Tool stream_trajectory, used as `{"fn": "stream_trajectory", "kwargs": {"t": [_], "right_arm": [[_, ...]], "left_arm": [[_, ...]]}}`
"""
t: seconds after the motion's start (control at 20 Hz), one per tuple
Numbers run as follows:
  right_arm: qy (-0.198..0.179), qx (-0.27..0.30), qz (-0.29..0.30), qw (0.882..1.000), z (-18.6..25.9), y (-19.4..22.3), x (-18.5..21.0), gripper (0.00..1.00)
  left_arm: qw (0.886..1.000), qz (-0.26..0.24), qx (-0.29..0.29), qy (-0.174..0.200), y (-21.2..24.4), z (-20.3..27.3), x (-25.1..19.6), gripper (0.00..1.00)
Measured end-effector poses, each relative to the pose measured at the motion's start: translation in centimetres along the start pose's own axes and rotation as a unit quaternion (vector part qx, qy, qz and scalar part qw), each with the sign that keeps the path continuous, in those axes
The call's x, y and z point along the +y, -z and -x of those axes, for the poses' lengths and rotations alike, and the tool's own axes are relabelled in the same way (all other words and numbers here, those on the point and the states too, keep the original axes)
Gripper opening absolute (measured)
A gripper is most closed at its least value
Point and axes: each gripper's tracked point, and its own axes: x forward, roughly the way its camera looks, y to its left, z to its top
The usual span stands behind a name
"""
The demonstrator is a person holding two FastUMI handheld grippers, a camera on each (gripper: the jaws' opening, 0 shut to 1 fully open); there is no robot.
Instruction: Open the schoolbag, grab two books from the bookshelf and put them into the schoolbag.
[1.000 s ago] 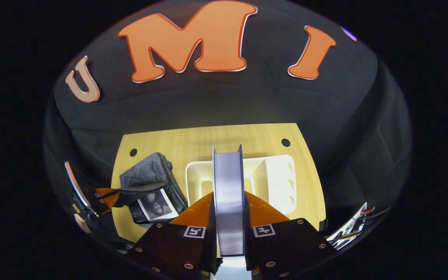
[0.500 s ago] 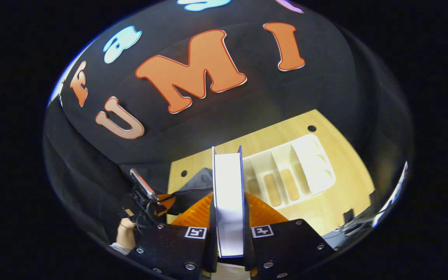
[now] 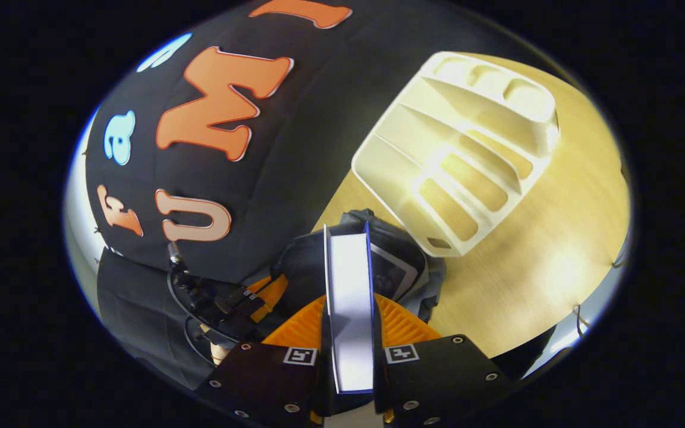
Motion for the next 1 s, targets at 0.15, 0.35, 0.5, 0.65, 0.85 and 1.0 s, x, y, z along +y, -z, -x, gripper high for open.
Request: {"fn": "stream_trajectory", "kwargs": {"t": [0.15,0.35,0.5,0.65,0.85,1.0], "right_arm": [[-0.007,-0.002,-0.067,0.998,-4.1,1.7,-2.2,0.27],[-0.001,-0.011,-0.14,0.99,-8.0,2.3,-4.1,0.27],[-0.018,-0.029,-0.155,0.987,-9.3,2.7,-3.6,0.27],[-0.035,-0.061,-0.171,0.983,-12.1,1.8,-2.8,0.27],[-0.054,-0.107,-0.174,0.977,-15.2,1.7,-2.0,0.27],[-0.052,-0.124,-0.172,0.976,-17.0,1.6,-0.9,0.27]], "left_arm": [[1.0,0.002,-0.002,0.002,-0.4,0.2,-0.6,0.0],[1.0,-0.003,-0.003,-0.005,-0.6,0.7,-0.5,0.0],[1.0,-0.003,-0.006,-0.004,-0.8,1.1,-0.9,0.0],[1.0,-0.006,-0.01,-0.001,-1.1,1.8,-1.5,0.0],[0.999,-0.029,-0.018,0.003,-1.4,2.3,-2.5,0.01],[0.999,-0.031,-0.022,0.007,-1.5,2.4,-2.9,0.01]]}}
